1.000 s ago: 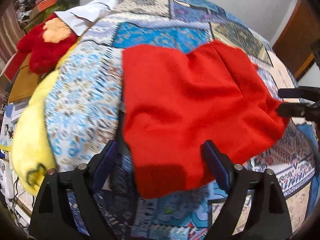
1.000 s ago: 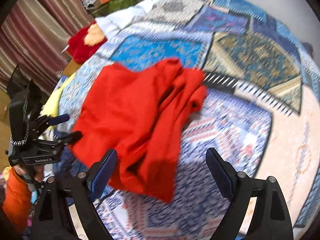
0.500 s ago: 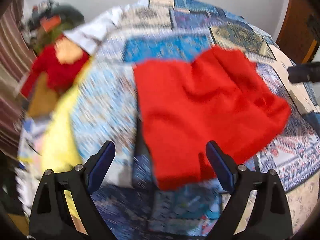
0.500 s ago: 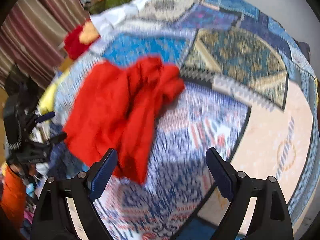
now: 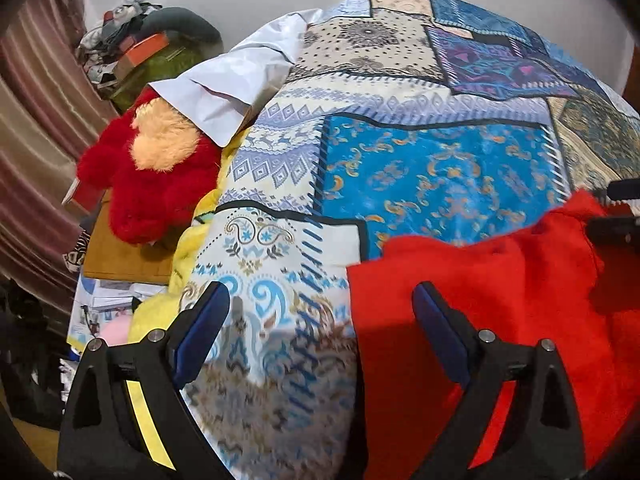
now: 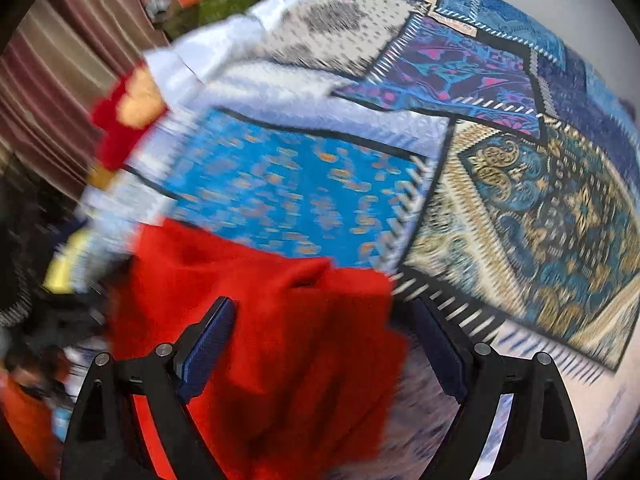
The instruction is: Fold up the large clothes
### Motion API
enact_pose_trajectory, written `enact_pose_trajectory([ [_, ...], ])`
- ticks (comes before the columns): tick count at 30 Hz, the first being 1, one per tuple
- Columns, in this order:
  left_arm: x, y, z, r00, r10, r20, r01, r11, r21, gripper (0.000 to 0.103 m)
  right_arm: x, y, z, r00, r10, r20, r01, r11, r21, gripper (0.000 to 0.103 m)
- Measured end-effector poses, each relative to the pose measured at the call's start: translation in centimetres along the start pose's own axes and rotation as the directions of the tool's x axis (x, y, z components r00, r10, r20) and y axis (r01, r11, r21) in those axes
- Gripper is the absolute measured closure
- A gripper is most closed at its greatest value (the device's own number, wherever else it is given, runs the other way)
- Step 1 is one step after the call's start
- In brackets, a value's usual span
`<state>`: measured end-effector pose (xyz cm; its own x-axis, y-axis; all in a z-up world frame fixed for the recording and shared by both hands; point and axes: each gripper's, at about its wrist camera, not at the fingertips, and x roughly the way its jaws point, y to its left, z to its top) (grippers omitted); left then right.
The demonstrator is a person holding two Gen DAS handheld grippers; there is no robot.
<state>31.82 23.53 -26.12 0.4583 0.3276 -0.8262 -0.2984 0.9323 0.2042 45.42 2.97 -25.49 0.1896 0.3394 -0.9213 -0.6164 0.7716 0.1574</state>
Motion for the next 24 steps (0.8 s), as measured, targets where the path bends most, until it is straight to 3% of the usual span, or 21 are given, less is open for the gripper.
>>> enact_pose_trajectory([
  [3,0.3,0.8,0.1,0.999,0.03,0.013,-0.029,0.999,-0.024,0.008,0.8,-2.0,-0.3,1.0,-0.02,-0.005,0.02,0.999,-0.025,0.015],
  [5,0.4,1.5,0.3,0.998,0.066,0.013,-0.066,0.997,-0.034,0.008,-0.2,-3.5,-0.6,1.0,-0.026,0.012,0.026,1.0,-0.005,0.015],
  [7,0.2,2.3,0.4,0.998,0.059,-0.009,-0.06,0.997,-0.046,0.009,-1.9,-4.4,-0.9,0.998,-0.032,0.052,0.031,0.999,0.022,0.015],
  [8,0.0,2.5,0.5,0.999,0.049,-0.013,-0.05,0.998,-0.048,0.011,-3.5,-4.7,-1.1,0.992,-0.087,0.092,0.084,0.996,0.041,0.016],
  [10,-2.1,2.9,0.4,1.0,0.03,0.005,-0.03,0.998,-0.06,0.012,-5.9,-4.9,-1.4,0.98,-0.124,0.156,0.117,0.992,0.055,0.016],
  [15,-9.8,2.9,0.1,0.992,-0.053,0.118,0.063,0.995,-0.083,0.012,-14.3,-3.5,-3.9,0.95,-0.067,0.304,0.042,0.995,0.089,0.016],
  [19,-18.2,2.3,-0.8,0.959,-0.11,0.26,0.13,0.99,-0.059,0.012,-21.4,-0.4,-7.0,0.894,-0.041,0.446,0.011,0.998,0.069,0.016],
  [24,-28.9,1.3,-3.1,0.88,-0.165,0.445,0.195,0.981,-0.022,0.012,-29.4,4.0,-11.9,0.797,0.001,0.605,-0.021,0.999,0.026,0.016],
])
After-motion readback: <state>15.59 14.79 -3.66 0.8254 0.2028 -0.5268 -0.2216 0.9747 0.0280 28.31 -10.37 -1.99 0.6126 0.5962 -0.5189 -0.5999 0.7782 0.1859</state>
